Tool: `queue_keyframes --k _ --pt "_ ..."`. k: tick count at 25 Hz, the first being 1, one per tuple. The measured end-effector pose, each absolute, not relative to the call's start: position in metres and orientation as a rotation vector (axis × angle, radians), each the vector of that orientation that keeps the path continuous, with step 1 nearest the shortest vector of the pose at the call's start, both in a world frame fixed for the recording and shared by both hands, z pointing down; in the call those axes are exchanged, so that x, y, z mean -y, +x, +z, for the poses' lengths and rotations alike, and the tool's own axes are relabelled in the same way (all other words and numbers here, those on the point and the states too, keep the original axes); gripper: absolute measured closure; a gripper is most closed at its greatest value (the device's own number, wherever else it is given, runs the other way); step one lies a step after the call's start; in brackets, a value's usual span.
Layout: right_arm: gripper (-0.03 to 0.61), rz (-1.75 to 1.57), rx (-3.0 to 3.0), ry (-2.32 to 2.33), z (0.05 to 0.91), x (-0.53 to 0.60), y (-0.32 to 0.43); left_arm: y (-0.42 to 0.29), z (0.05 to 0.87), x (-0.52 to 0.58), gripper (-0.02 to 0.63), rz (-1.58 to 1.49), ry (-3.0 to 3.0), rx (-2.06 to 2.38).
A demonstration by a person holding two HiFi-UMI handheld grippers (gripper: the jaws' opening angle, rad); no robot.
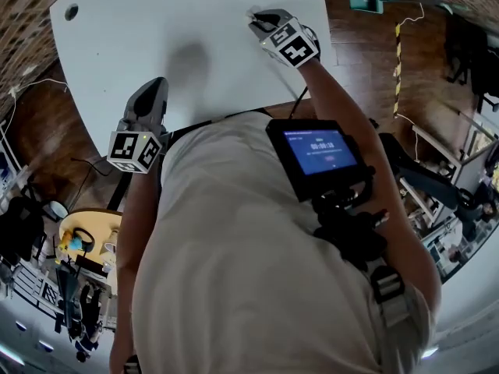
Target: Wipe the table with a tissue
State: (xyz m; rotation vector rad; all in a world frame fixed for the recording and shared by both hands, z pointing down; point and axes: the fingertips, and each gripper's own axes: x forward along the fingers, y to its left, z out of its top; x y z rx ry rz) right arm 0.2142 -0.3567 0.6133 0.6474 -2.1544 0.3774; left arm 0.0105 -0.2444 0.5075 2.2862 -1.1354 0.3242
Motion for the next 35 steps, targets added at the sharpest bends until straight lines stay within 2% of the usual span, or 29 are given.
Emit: queue_keyframes --k 10,18,24,28,32,35 --pt "0.503 0.431 2.058 0.825 0.620 0.440 0.256 -0.008 0.508 0.257 0.607 0.321 2.224 1.225" --pt "0.506 0.399 2.043 0.841 0.621 0.436 0.239 -0.010 0.512 0.245 0.607 0.310 2.190 1.255" --pt "0.506 0.293 2.137 0.640 0.621 0.400 0.170 -0.010 0.513 0.245 0.607 0.320 2.191 1.262" --pt "0.506 0.170 2.187 0.499 0.620 0.364 0.151 0.005 0.507 0.244 0.607 0.325 2.212 1.252" --pt "0.506 0.041 2.186 0.375 0.620 0.352 0.166 0.023 0.502 0.247 0.607 0.335 2.240 1.242" --pt "0.505 0.092 2.154 0.495 0.621 0.376 0.197 0.032 0.497 0.247 0.607 0.339 2.251 1.248"
